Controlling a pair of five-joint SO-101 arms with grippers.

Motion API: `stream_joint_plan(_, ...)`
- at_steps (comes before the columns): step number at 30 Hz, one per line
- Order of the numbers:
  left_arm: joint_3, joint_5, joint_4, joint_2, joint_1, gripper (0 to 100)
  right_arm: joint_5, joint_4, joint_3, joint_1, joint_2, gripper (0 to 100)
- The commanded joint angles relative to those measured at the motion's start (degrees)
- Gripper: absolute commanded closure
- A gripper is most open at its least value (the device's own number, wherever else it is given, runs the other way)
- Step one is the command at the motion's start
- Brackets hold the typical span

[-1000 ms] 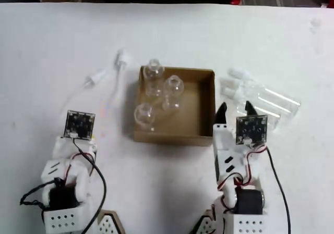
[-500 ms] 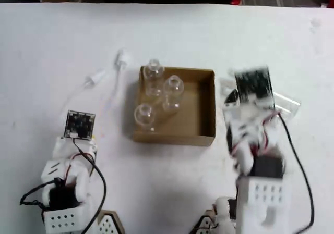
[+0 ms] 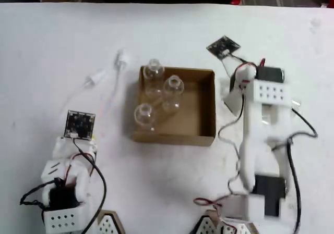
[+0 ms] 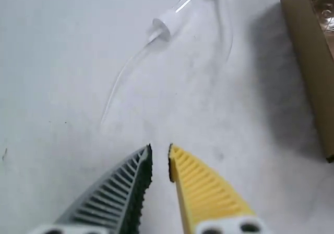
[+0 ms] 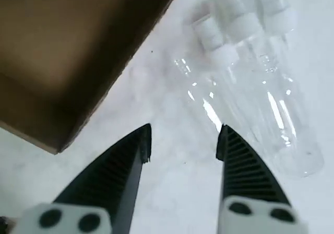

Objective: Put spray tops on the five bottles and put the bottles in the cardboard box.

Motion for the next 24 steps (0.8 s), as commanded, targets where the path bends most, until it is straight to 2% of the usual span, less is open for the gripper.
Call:
stream_joint_plan(1, 0.0, -0.44, 0.35, -0.13, 0.75, 94, 1.76, 1.01, -6.07, 1.8, 7.96, 81.5)
stream_joint_plan(5, 0.0, -0.44, 0.35, -0.13, 0.75, 94, 7.21, 0.75, -6.42, 1.63, 10.86, 81.3)
stream_joint_plan(10, 0.0, -0.44, 0.35, -0.13, 0.75, 94, 10.02, 0.57, -6.42, 1.01, 12.0, 81.1)
stream_joint_plan(24, 0.0, -0.53, 0.35, -0.13, 0.75, 94, 9.93, -6.55, -7.03, -1.45, 20.0, 81.4)
